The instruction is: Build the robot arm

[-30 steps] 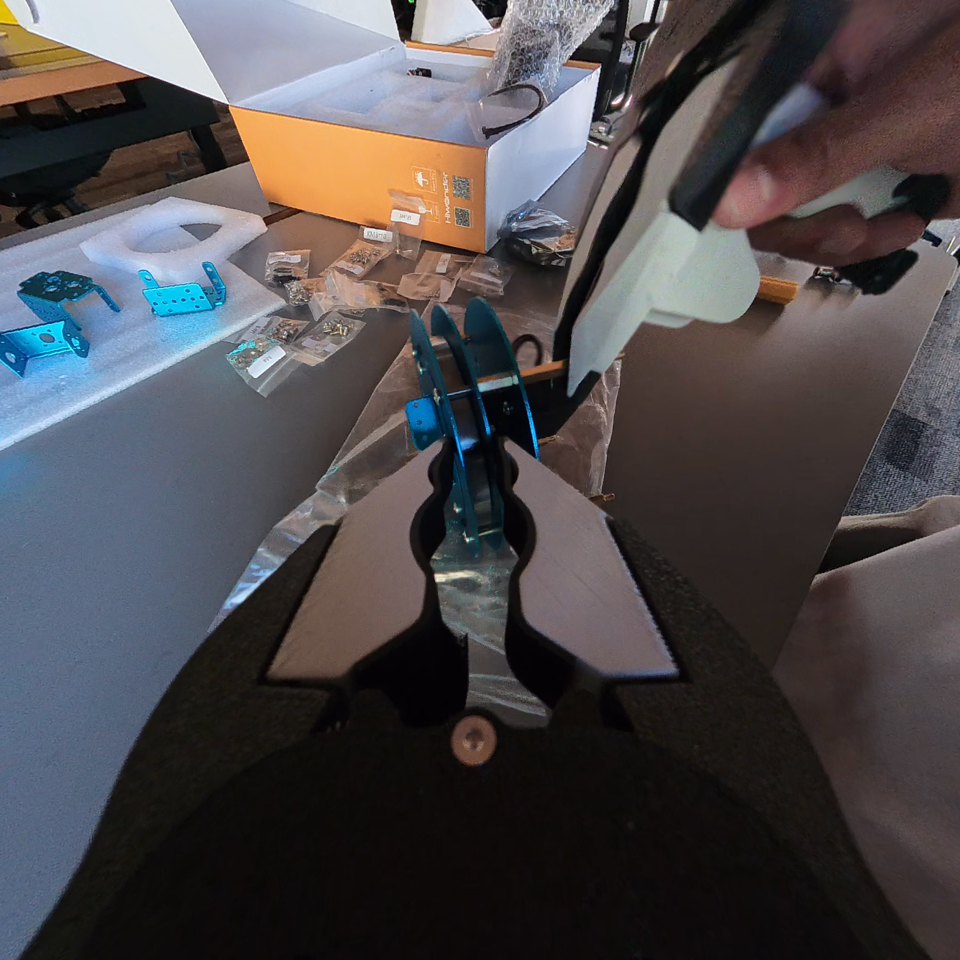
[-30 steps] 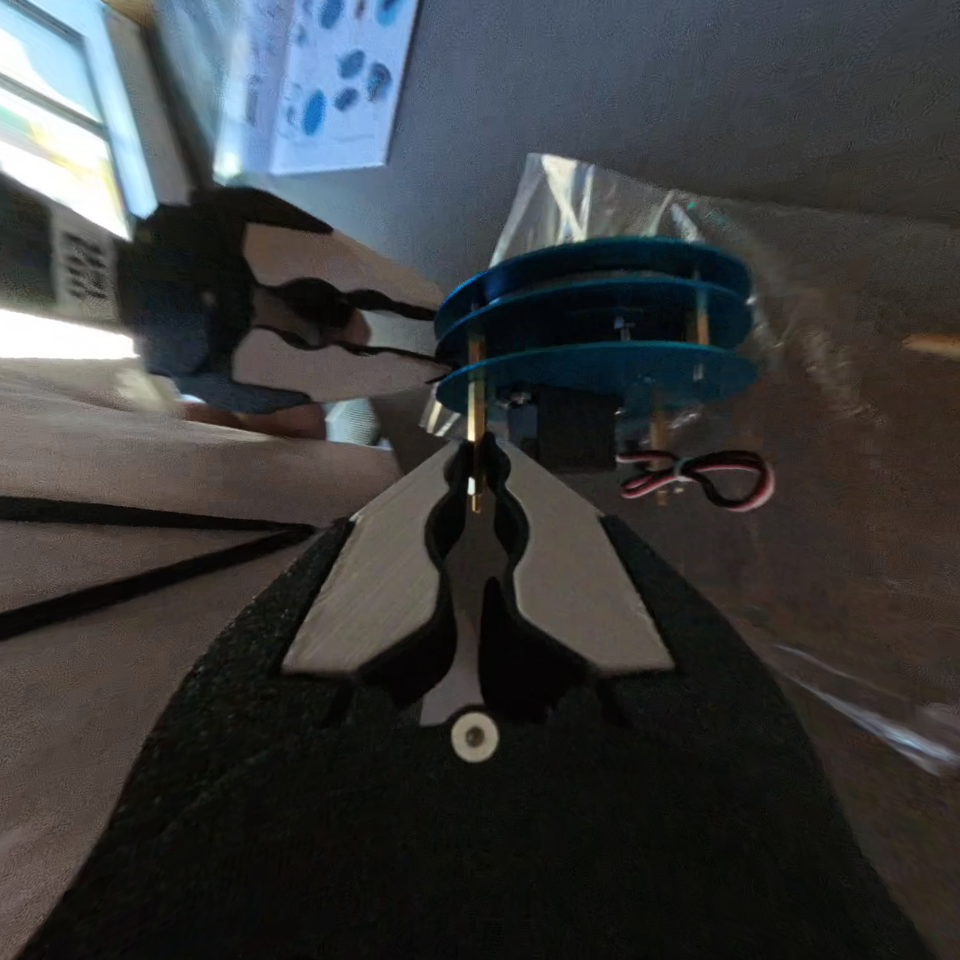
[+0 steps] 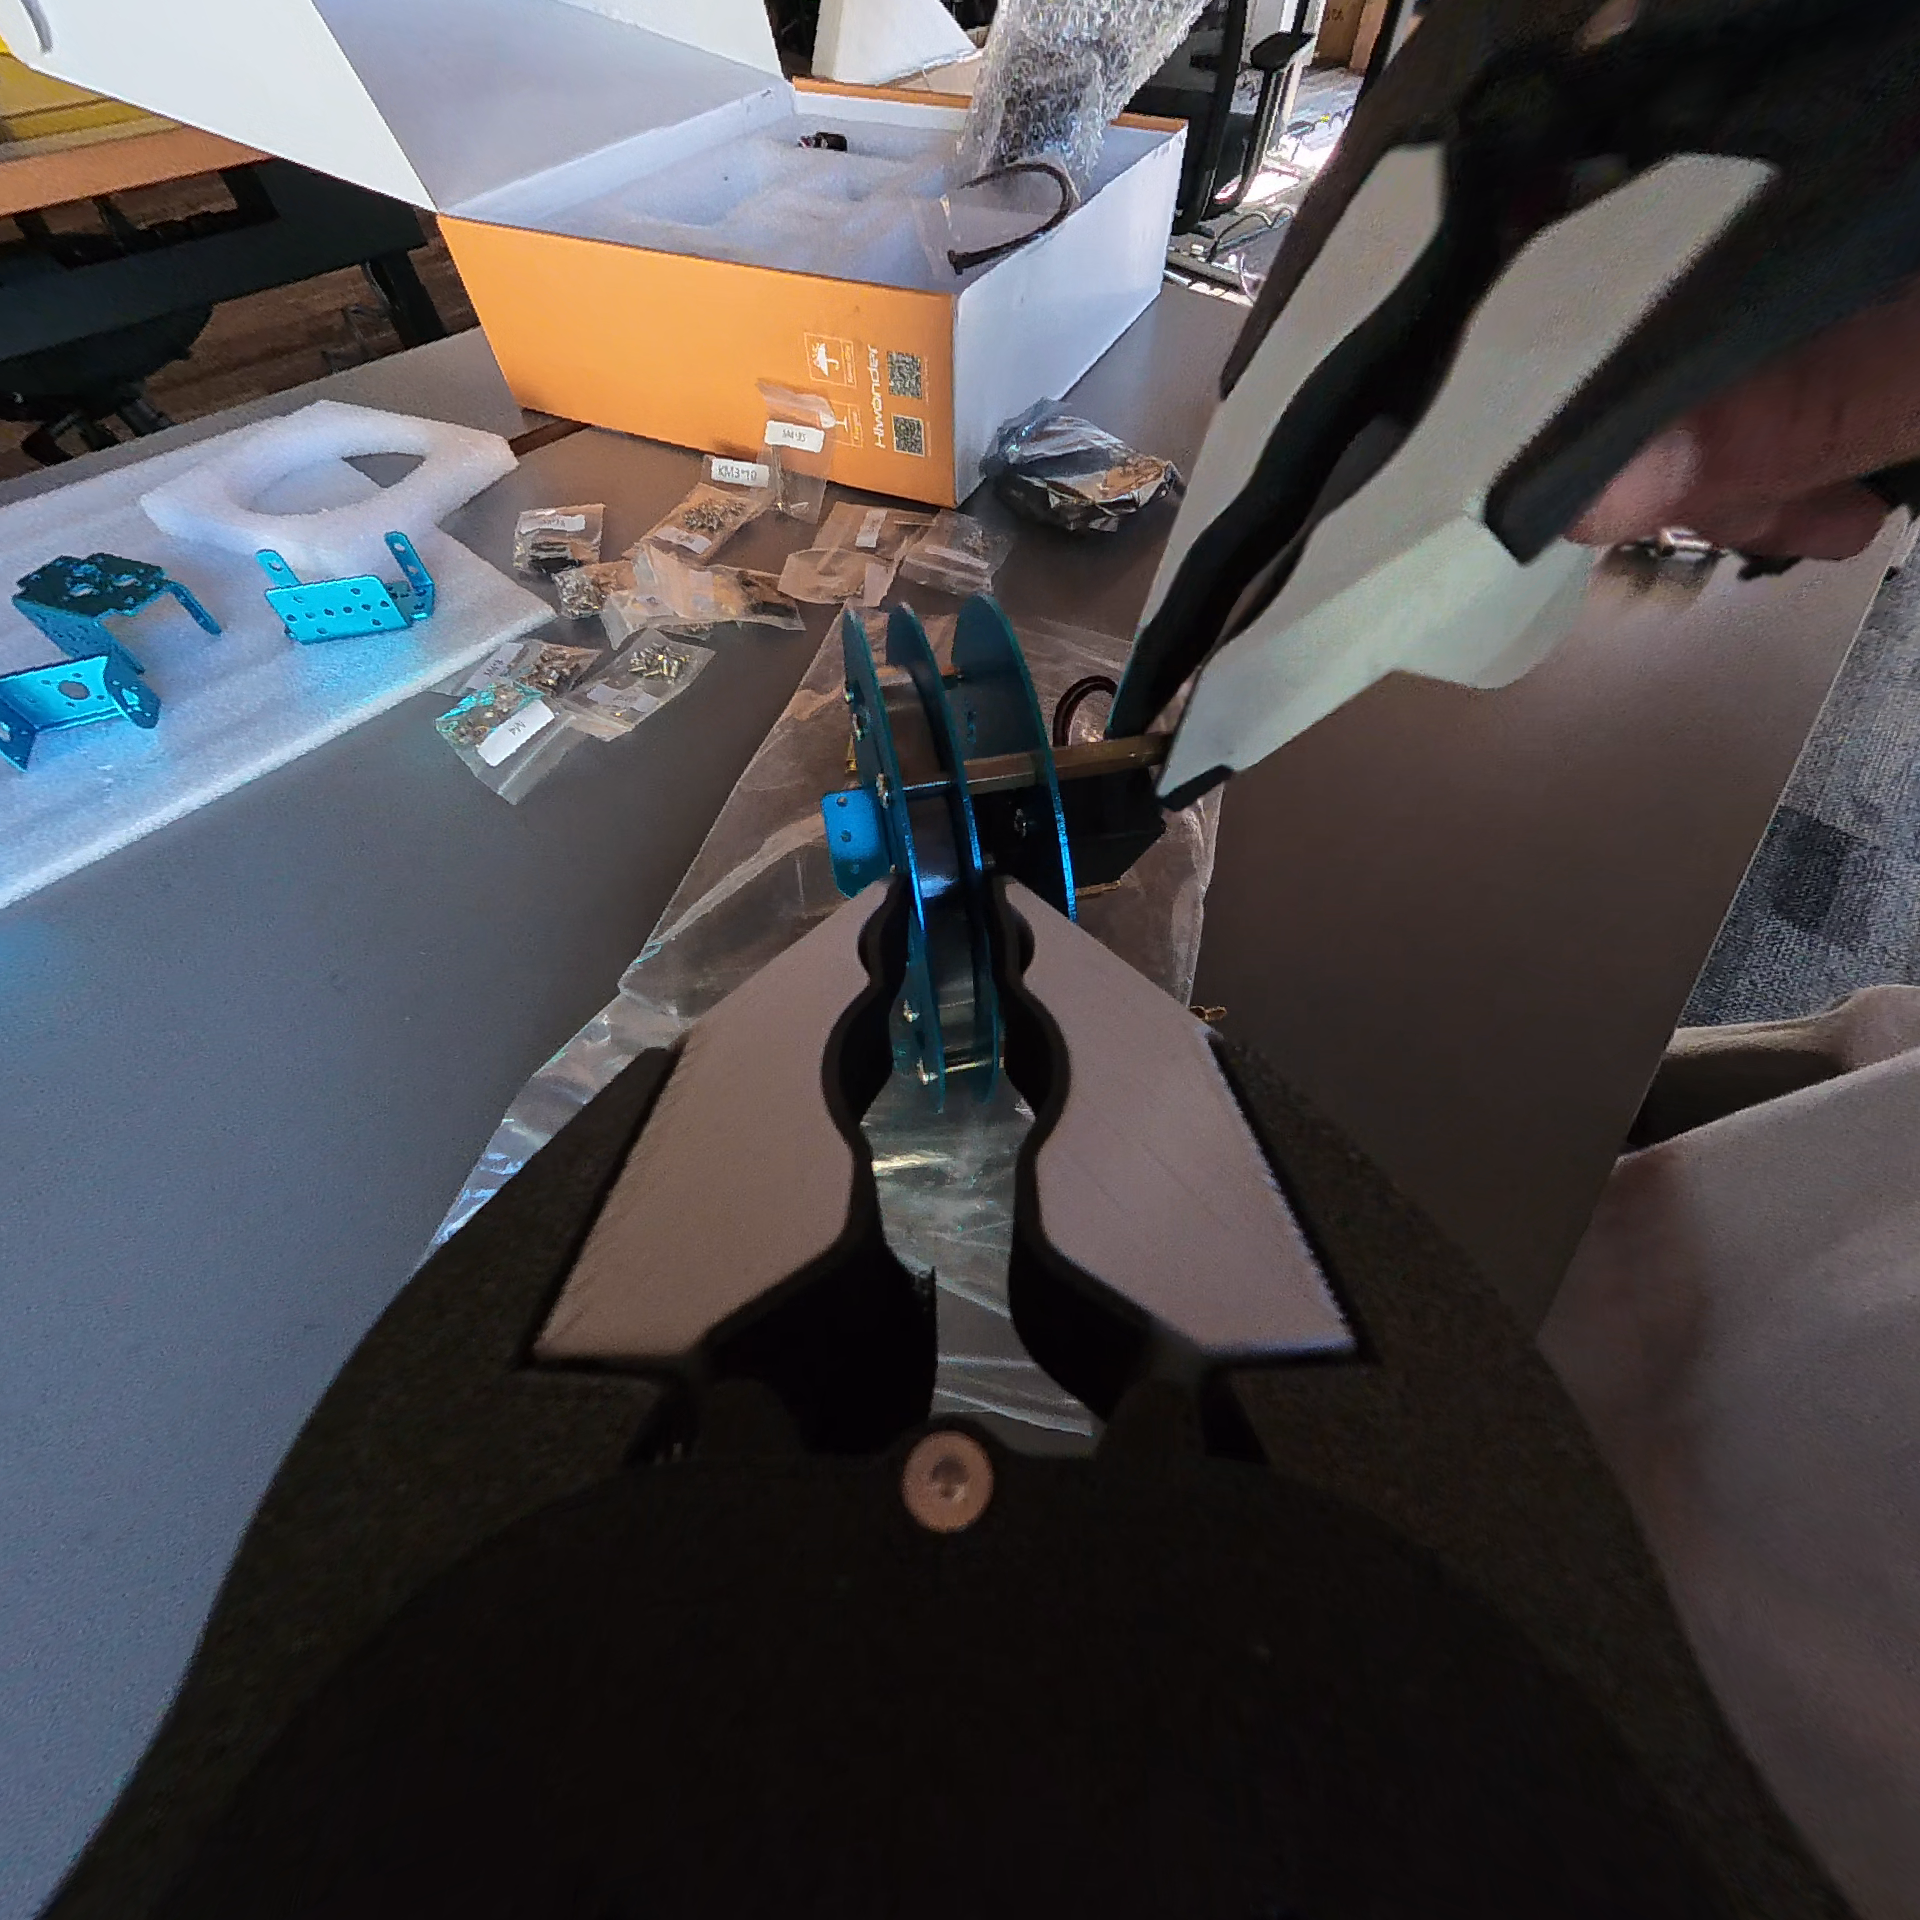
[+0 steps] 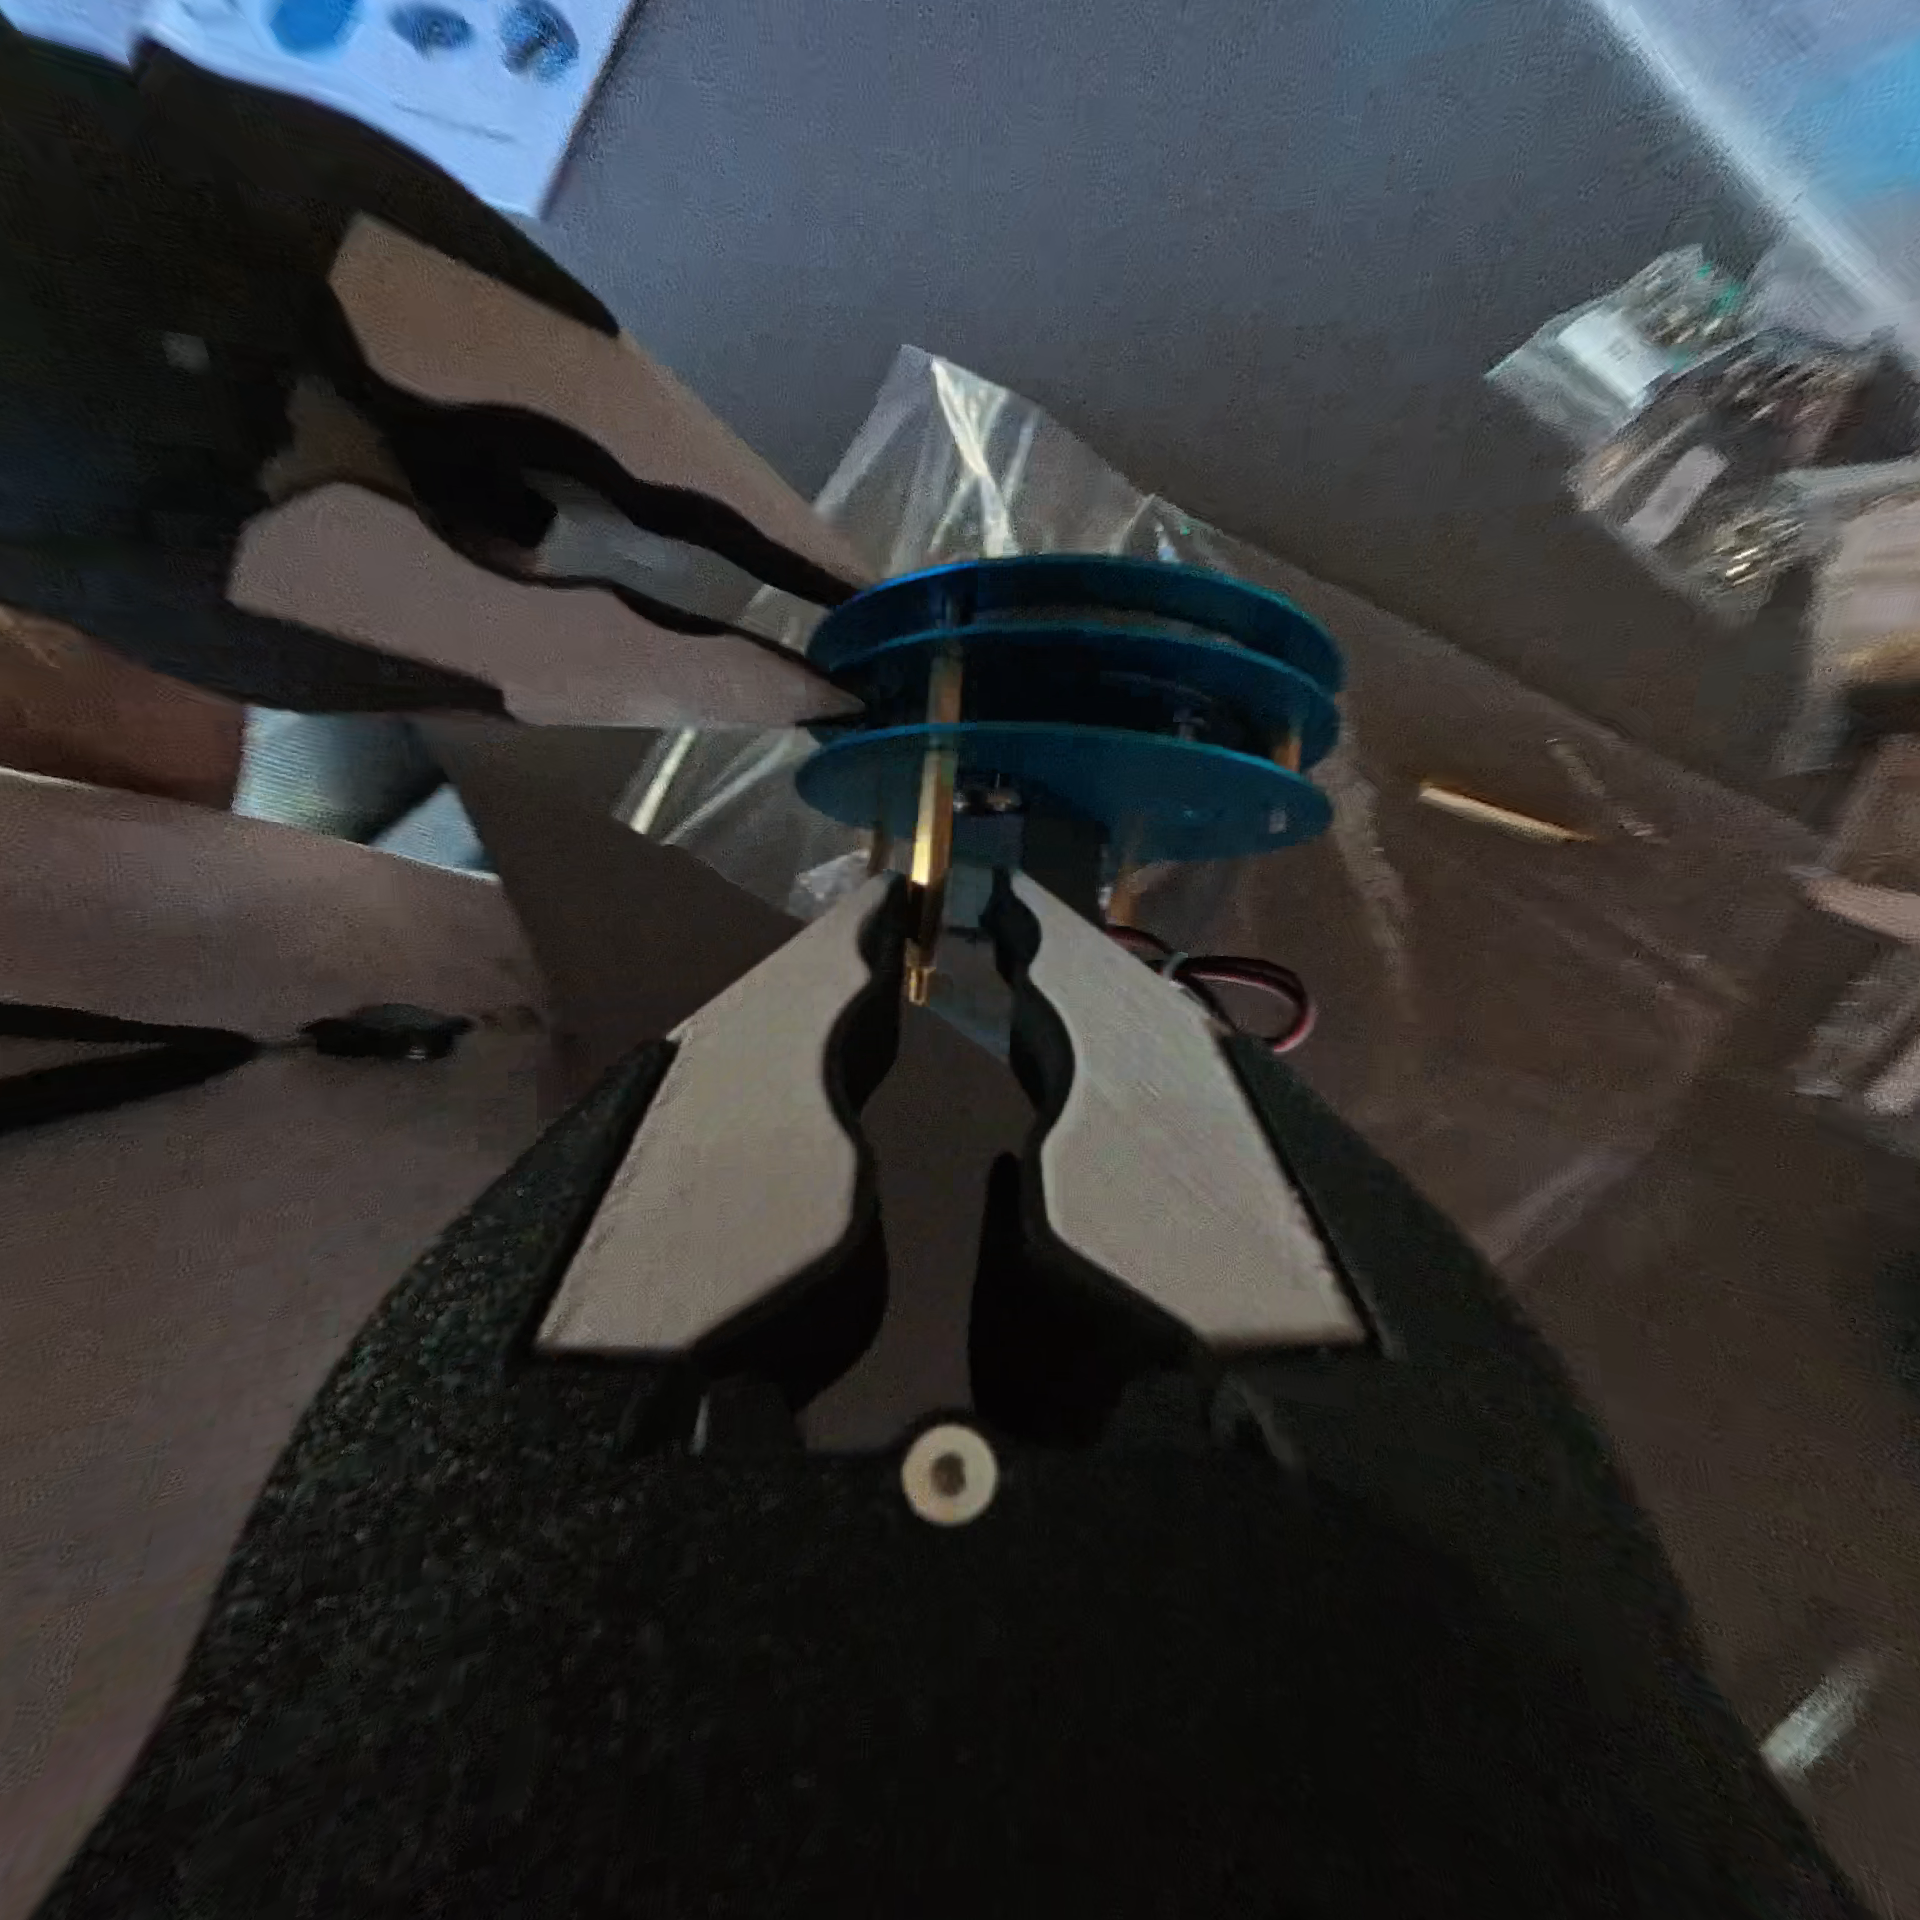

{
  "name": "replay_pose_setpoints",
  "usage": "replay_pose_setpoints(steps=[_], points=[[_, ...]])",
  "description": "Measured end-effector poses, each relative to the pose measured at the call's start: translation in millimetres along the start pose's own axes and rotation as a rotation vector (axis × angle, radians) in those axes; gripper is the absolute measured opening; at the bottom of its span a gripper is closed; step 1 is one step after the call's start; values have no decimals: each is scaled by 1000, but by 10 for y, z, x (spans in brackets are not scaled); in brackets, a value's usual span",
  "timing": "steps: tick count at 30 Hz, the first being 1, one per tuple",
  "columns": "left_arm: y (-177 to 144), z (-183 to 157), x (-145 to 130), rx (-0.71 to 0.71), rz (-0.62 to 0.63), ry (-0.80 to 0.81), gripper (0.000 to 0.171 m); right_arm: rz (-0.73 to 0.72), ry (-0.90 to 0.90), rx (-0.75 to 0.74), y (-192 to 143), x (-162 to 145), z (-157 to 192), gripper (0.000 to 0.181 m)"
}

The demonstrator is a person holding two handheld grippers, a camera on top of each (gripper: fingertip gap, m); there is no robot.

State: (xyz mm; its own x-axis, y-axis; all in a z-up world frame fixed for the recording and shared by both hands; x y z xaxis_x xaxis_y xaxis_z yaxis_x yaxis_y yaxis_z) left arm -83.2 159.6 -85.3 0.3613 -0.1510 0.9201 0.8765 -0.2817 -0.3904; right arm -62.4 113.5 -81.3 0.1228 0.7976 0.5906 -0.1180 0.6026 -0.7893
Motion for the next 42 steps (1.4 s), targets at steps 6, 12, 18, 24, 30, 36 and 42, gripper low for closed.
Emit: replay_pose_setpoints(steps=[6,12,18,24,30,36,42], points=[[13,1,9,-5,2,12,14,81,-271,-248,30,-10,-3,5],[22,-8,-12,10,0,18,14,30,464,480,32,-13,94,3],[25,12,25,-11,-25,-4,14,-9,597,672,-14,44,105,4],[-97,125,127,-23,-40,-9,17,14,596,843,-47,246,162,6],[-239,247,78,-19,11,-35,19,88,558,937,133,337,144,3],[-109,230,100,-117,46,-42,21,114,520,967,135,256,-25,3],[254,232,309,-340,126,-71,26,70,325,835,109,140,-477,3]])
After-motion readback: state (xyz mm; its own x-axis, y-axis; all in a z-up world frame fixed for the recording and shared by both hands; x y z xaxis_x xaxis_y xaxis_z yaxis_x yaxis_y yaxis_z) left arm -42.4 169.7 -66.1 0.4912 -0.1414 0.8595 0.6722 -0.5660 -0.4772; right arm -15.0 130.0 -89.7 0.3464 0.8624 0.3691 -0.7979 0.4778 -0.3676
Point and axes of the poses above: each gripper's, where its closed fingertips meet, y out along the fingers, x out of its top, z = x × y across the jaws, the point moved 1 cm from there along -y, back along the fingers, and after that the axes turned 2 degrees about y, right-handed, at the moved point
